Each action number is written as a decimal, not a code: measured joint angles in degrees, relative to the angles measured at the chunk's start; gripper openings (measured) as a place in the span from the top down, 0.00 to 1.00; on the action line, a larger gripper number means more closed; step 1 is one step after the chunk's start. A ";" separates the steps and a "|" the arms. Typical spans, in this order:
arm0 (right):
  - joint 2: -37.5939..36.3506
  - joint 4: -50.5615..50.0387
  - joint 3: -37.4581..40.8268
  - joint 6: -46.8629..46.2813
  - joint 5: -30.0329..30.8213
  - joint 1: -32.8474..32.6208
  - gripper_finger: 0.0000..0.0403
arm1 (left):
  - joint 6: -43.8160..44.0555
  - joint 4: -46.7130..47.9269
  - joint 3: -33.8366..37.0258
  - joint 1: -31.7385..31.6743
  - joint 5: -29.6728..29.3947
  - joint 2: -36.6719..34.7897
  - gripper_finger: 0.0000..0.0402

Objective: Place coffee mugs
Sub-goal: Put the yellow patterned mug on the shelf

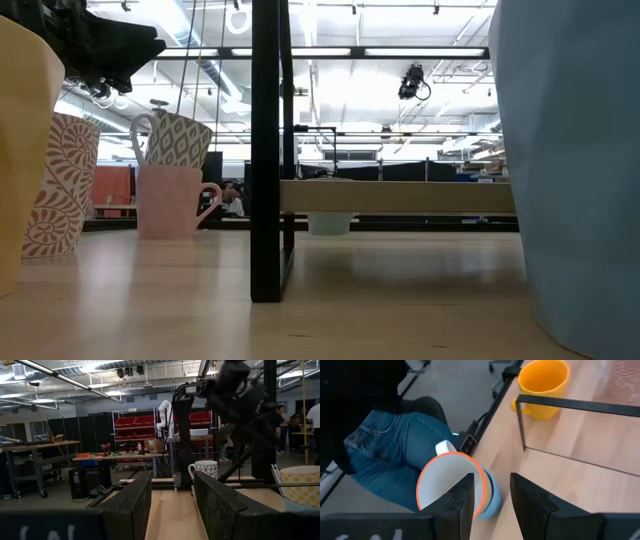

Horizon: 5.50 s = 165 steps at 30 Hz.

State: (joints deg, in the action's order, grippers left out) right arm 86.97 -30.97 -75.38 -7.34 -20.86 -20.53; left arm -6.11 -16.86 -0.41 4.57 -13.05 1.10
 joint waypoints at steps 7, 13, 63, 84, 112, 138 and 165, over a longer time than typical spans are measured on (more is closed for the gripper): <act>4.21 1.99 0.01 0.01 0.21 -2.74 0.68 | -0.01 0.02 -0.02 0.01 0.02 0.00 0.61; 5.91 2.50 0.03 0.04 5.13 -4.45 0.68 | 0.01 0.02 0.00 -0.01 0.02 0.00 0.61; 6.70 4.07 2.96 0.02 8.13 -6.53 0.68 | 0.01 0.69 0.01 -0.02 0.02 0.00 0.61; 10.96 5.63 2.74 -0.02 8.85 -7.96 0.69 | -0.02 1.37 -0.01 -0.02 0.02 0.02 0.61; 6.46 5.46 2.76 -0.64 9.33 -7.82 0.91 | -0.02 1.28 0.00 0.01 0.02 0.00 0.61; -20.48 -12.47 2.74 -6.15 27.58 22.14 0.90 | 0.01 1.26 0.01 -0.02 0.01 0.01 0.61; -0.55 -21.87 2.74 -11.24 17.62 55.10 0.90 | 0.01 1.26 0.00 -0.02 0.00 0.00 0.61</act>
State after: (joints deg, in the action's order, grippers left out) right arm 86.42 -52.84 -72.64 -18.58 -3.24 34.57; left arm -6.11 -15.59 -0.41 4.56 -13.05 1.10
